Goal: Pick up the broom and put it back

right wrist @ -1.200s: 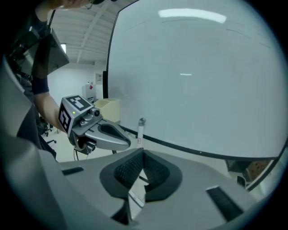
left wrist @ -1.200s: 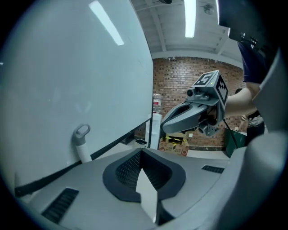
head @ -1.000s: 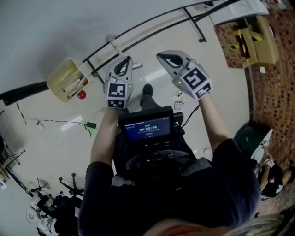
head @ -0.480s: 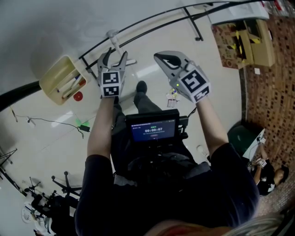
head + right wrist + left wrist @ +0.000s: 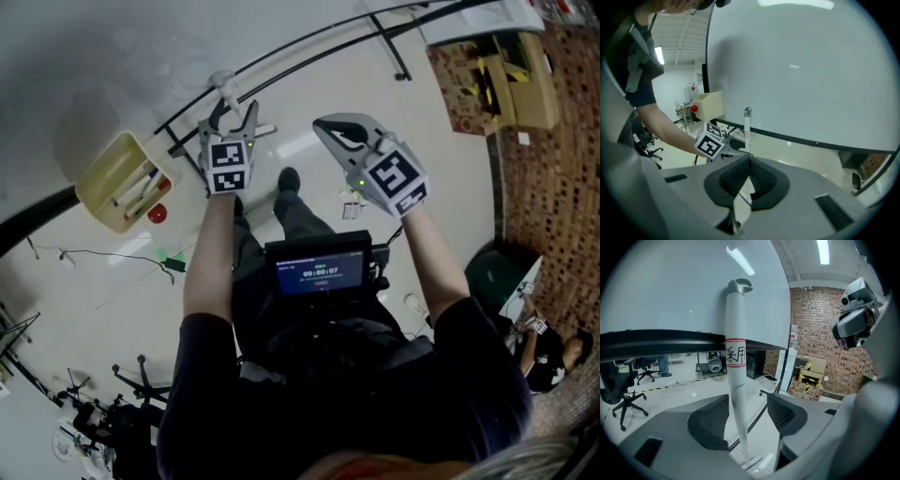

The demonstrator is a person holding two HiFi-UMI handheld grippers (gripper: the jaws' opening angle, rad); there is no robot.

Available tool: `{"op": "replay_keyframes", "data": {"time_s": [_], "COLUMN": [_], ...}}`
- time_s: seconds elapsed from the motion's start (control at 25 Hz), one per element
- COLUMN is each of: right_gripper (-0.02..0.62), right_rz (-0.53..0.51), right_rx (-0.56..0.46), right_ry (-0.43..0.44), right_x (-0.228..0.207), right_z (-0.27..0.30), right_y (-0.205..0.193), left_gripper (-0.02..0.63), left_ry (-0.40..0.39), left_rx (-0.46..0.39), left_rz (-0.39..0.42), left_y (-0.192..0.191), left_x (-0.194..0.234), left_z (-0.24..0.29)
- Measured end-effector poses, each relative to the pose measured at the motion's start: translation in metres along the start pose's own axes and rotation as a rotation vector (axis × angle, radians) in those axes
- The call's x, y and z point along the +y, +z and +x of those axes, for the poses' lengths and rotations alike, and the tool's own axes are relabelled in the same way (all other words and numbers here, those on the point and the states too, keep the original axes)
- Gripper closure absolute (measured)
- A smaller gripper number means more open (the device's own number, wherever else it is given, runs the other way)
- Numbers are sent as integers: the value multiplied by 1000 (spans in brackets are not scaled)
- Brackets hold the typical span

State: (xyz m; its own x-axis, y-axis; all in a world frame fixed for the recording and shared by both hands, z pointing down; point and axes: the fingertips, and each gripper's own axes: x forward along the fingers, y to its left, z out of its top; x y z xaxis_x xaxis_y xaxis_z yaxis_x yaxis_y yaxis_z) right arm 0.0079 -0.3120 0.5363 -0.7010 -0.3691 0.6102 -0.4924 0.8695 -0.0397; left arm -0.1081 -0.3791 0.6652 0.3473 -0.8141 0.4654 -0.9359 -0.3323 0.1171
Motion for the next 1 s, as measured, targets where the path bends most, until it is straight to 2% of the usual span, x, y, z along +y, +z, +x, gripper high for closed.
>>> {"op": "replay_keyframes", "data": {"time_s": [0.12,0.2,0.28,0.68,1.0], "right_gripper": [580,580,580,580,580], "right_rz": [6,10,15,22,47], "right_rx": [-13,-19,-18,-10,-26], "right_ry": [2,2,2,-11,-36], "right_x": [8,9,10,6,-5], "right_z": [-5,-5,-6,-7,-15], "right_y": [7,8,7,2,0], "left_gripper": [376,429,526,520,520], "left_ry": [-3,-2,-7,-80,-144], "left_rx": [-1,-3,1,61,121], "left_rz": [15,21,19,-47,-21], "left_y": [5,8,9,2,-4], "left_x": [2,6,10,-5,-36], "left_z": [-7,-8,-7,-9,-21]}}
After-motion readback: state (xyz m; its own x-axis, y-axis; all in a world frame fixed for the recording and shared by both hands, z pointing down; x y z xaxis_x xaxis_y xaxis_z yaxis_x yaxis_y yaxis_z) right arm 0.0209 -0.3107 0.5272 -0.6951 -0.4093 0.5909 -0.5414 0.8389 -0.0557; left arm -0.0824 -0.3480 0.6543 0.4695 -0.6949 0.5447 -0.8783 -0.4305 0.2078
